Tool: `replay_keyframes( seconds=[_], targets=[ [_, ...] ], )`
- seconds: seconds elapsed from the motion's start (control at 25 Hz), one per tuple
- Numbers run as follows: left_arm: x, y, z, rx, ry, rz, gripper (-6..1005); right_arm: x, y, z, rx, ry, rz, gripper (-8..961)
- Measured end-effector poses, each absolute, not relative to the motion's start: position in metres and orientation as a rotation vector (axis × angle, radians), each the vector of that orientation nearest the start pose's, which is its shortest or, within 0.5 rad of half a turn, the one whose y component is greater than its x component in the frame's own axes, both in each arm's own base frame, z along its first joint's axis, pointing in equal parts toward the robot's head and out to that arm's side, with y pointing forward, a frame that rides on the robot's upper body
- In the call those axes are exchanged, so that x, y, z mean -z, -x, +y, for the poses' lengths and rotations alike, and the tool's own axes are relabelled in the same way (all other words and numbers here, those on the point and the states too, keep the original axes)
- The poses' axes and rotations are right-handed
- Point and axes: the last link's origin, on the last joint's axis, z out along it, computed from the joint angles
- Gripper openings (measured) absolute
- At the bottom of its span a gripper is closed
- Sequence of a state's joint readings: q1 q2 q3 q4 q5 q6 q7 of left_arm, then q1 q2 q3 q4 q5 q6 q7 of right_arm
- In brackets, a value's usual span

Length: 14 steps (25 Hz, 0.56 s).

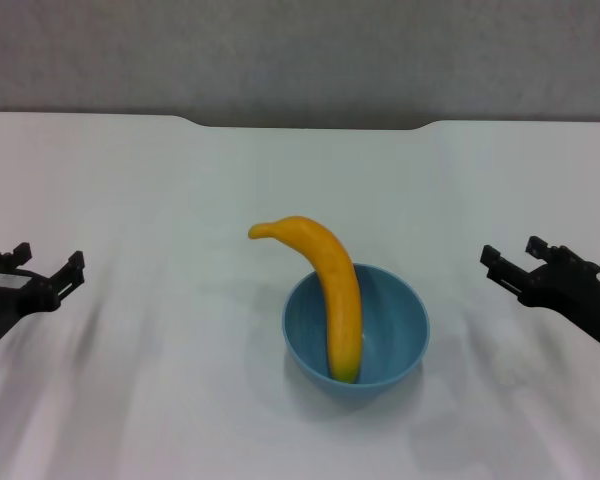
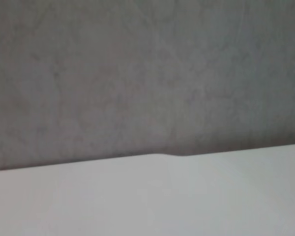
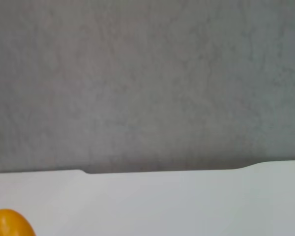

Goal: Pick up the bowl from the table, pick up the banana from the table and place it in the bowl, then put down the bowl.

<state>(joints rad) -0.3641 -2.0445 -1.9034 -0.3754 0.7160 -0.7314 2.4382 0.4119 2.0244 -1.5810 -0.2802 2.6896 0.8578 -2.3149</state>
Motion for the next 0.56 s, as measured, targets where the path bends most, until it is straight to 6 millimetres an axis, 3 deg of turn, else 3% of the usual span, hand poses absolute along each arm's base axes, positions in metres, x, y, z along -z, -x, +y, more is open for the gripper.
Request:
replay_keyframes(
  seconds=[0.56],
  targets=[
    [-0.002, 0.372, 0.343, 0.465, 1.805, -0.81, 765, 0.035, -0.353, 0.336, -0.58, 1.951, 0.945, 786]
  ],
)
